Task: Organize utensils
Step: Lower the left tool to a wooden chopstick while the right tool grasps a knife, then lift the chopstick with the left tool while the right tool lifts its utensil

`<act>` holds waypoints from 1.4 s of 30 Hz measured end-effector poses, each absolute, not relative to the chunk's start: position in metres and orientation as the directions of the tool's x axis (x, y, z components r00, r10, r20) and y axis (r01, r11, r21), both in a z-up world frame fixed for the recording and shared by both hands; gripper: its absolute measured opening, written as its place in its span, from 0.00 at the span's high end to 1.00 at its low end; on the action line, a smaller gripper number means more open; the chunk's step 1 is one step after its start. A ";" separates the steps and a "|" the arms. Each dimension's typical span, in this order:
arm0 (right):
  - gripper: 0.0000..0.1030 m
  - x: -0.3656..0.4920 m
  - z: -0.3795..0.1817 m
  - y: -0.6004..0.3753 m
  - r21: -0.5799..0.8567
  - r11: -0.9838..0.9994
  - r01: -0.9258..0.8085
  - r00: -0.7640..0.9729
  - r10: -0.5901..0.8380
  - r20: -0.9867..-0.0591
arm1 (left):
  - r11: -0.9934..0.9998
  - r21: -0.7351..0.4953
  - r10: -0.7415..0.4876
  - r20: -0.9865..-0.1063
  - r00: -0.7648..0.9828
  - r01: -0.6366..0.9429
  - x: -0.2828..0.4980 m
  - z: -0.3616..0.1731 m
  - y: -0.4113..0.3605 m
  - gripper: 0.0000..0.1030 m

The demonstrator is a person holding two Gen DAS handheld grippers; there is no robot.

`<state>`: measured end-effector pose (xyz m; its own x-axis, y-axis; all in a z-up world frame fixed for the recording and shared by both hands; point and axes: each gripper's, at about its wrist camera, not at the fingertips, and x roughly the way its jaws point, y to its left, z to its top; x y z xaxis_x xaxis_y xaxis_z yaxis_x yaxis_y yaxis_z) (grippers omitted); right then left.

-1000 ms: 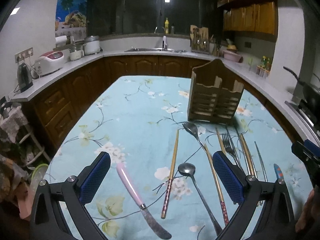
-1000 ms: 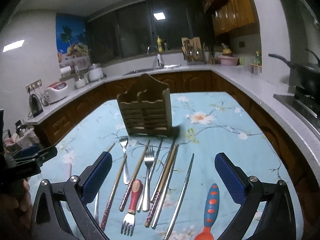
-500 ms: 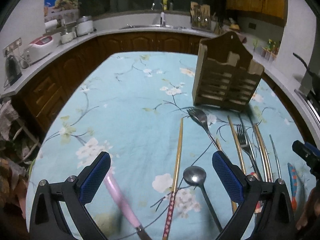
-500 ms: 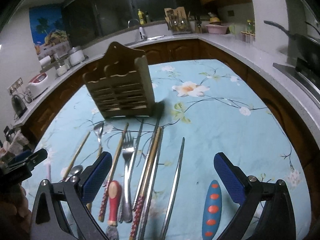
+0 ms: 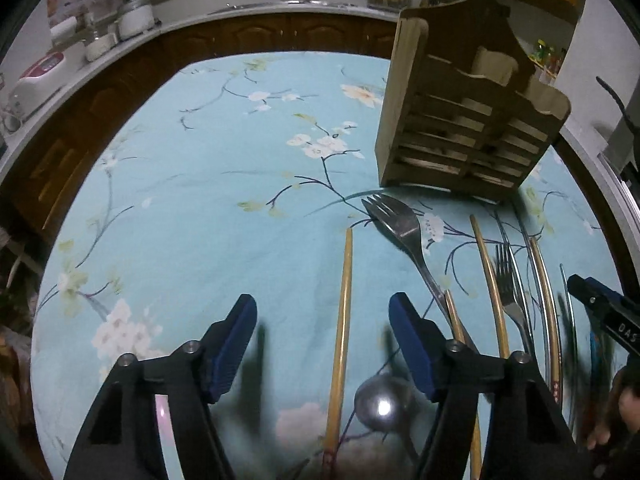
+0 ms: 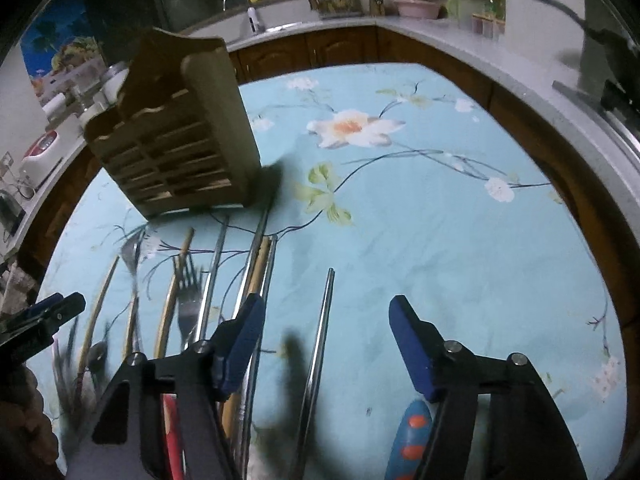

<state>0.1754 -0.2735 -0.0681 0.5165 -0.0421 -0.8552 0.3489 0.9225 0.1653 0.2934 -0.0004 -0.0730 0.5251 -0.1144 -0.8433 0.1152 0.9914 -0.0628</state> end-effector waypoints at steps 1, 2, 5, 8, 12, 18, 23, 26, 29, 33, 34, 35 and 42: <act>0.44 0.177 -0.070 -0.274 0.170 0.922 0.348 0.513 -0.035 -0.858 | 0.991 -0.061 -0.115 -0.848 0.517 0.121 0.298 -0.076 -0.002 0.39; 0.48 0.179 -0.073 -0.274 0.172 0.922 0.348 0.506 -0.030 -0.862 | 0.990 -0.059 -0.115 -0.852 0.510 0.125 0.302 -0.078 -0.003 0.40; 0.57 0.183 -0.079 -0.277 0.176 0.920 0.350 0.489 -0.019 -0.872 | 0.990 -0.053 -0.114 -0.862 0.494 0.134 0.315 -0.085 -0.005 0.43; 0.58 0.186 -0.080 -0.277 0.163 0.924 0.347 0.485 -0.027 -0.874 | 0.988 -0.072 -0.131 -0.871 0.473 0.140 0.326 -0.091 -0.007 0.46; 0.68 0.192 -0.081 -0.278 0.153 0.926 0.346 0.468 -0.028 -0.884 | 0.986 -0.062 -0.128 -0.879 0.459 0.157 0.338 -0.095 -0.013 0.54; 0.68 0.202 -0.084 -0.273 0.112 0.941 0.320 0.439 -0.043 -0.898 | 0.980 -0.019 -0.106 -0.892 0.440 0.197 0.348 -0.101 -0.026 0.64; 0.69 0.207 -0.084 -0.270 0.095 0.944 0.315 0.427 -0.052 -0.903 | 0.972 0.012 -0.097 -0.890 0.446 0.235 0.351 -0.103 -0.035 0.75; 0.78 0.212 -0.085 -0.268 0.083 0.948 0.307 0.424 -0.058 -0.904 | 0.968 0.009 -0.105 -0.891 0.441 0.250 0.352 -0.103 -0.036 0.87; 0.88 0.214 -0.084 -0.267 0.082 0.951 0.300 0.421 -0.055 -0.906 | 0.967 -0.009 -0.123 -0.892 0.435 0.255 0.350 -0.102 -0.034 0.95; 0.95 0.210 -0.084 -0.269 0.119 0.947 0.298 0.433 -0.023 -0.901 | 0.970 -0.063 -0.161 -0.891 0.424 0.236 0.345 -0.097 -0.022 0.96; 0.96 0.209 -0.083 -0.269 0.135 0.944 0.300 0.436 -0.010 -0.900 | 0.970 -0.077 -0.171 -0.889 0.425 0.229 0.343 -0.094 -0.018 0.96; 0.96 0.207 -0.081 -0.270 0.159 0.941 0.300 0.447 0.008 -0.895 | 0.970 -0.094 -0.185 -0.883 0.431 0.224 0.340 -0.090 -0.014 0.96; 0.96 0.193 -0.045 -0.267 0.223 0.936 0.272 0.538 0.044 -0.842 | 0.963 -0.156 -0.247 -0.837 0.488 0.220 0.307 -0.051 0.009 0.96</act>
